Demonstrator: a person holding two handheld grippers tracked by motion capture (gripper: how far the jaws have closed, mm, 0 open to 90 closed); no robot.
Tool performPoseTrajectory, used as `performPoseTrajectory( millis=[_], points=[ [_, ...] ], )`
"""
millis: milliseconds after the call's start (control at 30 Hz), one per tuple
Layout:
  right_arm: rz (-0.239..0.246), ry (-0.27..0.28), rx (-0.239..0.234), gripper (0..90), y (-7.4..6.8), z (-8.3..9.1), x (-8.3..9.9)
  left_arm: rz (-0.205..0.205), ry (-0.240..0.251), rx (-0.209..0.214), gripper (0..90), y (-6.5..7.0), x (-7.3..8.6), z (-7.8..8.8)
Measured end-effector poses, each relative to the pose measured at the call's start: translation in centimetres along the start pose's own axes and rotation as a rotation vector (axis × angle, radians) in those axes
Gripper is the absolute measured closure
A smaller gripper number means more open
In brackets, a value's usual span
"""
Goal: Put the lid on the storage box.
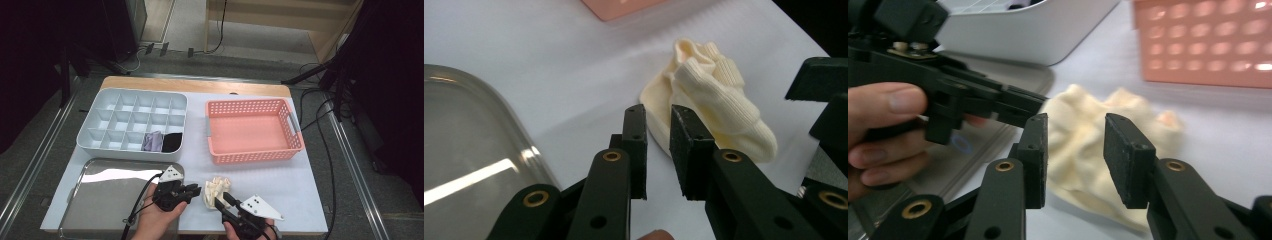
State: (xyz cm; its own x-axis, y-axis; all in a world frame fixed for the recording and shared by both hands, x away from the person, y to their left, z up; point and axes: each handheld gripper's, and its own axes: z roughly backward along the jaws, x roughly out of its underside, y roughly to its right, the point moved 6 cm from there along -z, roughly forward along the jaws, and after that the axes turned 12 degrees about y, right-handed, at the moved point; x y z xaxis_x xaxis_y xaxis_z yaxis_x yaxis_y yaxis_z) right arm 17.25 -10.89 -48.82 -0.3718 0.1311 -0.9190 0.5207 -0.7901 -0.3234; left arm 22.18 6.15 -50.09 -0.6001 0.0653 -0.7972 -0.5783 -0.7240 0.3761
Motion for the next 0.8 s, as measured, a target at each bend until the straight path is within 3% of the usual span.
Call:
performPoseTrajectory(
  millis=[67, 167, 300, 400, 467, 533, 600, 700, 800],
  points=[
    [-0.010, 0.005, 0.040, 66.7, 1.0, 0.5, 0.0, 0.008, 0.017, 0.001, 77.6, -0.1, -0.3, 0.4],
    [-0.058, -0.006, 0.063, 66.4, 1.8, 0.6, 0.5, 0.012, 0.037, 0.019, 76.3, 0.3, -0.8, 0.8],
    [-0.026, -0.030, 0.040, 60.1, 0.6, -0.3, 1.2, 0.010, 0.040, 0.058, 70.1, 1.4, -1.0, 0.7],
    [0.034, -0.035, 0.076, 53.5, 0.2, -1.1, 1.6, 0.003, 0.037, 0.062, 62.4, 2.1, -1.0, 0.5],
    [0.031, -0.057, 0.082, 54.2, 0.2, -1.5, 2.0, 0.010, 0.044, 0.067, 58.8, 2.4, -1.1, 0.4],
    [0.037, -0.077, 0.093, 59.1, 0.4, -1.8, 2.4, 0.012, 0.040, 0.067, 55.6, 2.5, -1.1, 0.2],
    [0.032, -0.094, 0.089, 70.7, 0.6, -1.9, 2.6, 0.004, 0.022, 0.063, 55.0, 2.6, -0.6, -0.2],
    [0.028, -0.094, 0.090, 82.6, 1.1, -1.6, 2.4, -0.002, -0.010, 0.047, 62.9, 2.5, 0.2, -0.8],
    [-0.007, -0.065, 0.100, 85.8, 1.9, -0.9, 1.8, 0.002, -0.017, 0.044, 69.3, 2.2, 0.5, -0.9]
  ],
)
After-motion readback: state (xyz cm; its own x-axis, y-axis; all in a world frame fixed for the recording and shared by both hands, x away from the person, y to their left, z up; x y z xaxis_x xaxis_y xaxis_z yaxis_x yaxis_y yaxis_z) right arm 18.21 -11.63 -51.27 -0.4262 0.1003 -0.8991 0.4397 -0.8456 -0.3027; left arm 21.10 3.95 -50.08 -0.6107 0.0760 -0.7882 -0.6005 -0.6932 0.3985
